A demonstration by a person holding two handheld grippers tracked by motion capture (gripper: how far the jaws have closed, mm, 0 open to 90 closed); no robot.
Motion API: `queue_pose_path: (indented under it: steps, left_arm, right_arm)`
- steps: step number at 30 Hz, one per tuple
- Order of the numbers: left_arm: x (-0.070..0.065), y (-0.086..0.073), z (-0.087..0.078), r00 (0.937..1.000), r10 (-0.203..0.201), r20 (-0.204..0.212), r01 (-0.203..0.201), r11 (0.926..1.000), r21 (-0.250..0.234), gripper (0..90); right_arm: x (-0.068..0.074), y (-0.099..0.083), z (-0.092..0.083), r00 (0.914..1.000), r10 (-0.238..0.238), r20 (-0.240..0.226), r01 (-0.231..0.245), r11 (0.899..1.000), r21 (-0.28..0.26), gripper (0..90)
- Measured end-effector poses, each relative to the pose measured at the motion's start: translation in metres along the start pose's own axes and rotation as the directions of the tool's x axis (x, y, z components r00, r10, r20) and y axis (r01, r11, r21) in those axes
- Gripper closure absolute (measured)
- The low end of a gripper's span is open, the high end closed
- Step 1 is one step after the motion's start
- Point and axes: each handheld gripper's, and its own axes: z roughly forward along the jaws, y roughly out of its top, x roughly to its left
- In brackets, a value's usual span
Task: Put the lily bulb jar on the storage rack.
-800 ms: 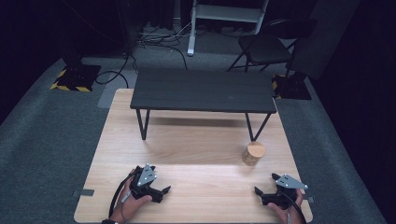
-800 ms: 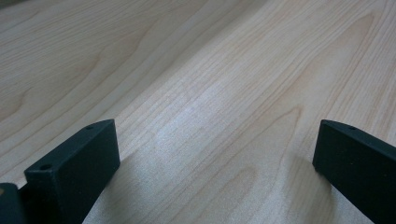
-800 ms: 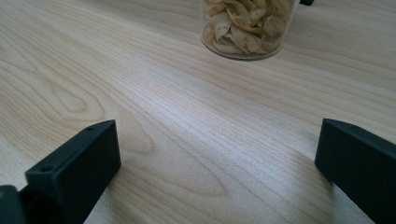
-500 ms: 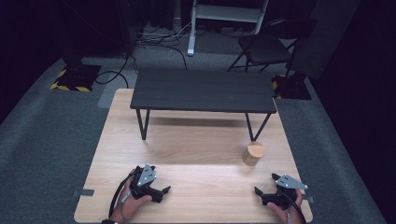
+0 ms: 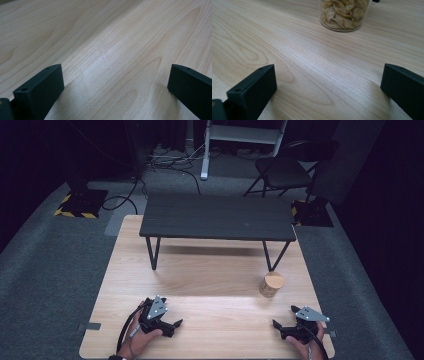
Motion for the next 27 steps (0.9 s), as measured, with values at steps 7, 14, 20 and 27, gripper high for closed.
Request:
queue_pose_path:
  steps: [7, 14, 20, 27]
  left_arm:
    - [0.000, 0.000, 0.000, 1.0000, 0.000, 0.000, 0.000, 1.0000, 0.000, 0.5]
    - [0.000, 0.000, 0.000, 1.0000, 0.000, 0.000, 0.000, 1.0000, 0.000, 0.5]
    - [0.000, 0.000, 0.000, 1.0000, 0.000, 0.000, 0.000, 1.0000, 0.000, 0.5]
    - [0.000, 0.000, 0.000, 1.0000, 0.001, 0.001, -0.001, 1.0000, 0.000, 0.5]
  right_arm:
    - [-0.004, 0.016, 0.000, 0.9998, -0.013, 0.012, 0.013, 1.000, 0.025, 0.3]
    - [-0.009, 0.059, -0.001, 0.9966, -0.081, 0.014, 0.081, 0.997, 0.019, 0.3]
    - [-0.010, 0.083, 0.008, 0.9927, -0.121, 0.003, 0.121, 0.992, 0.028, 0.3]
    - [-0.013, 0.106, 0.024, 0.9911, -0.132, -0.016, 0.132, 0.990, 0.044, 0.3]
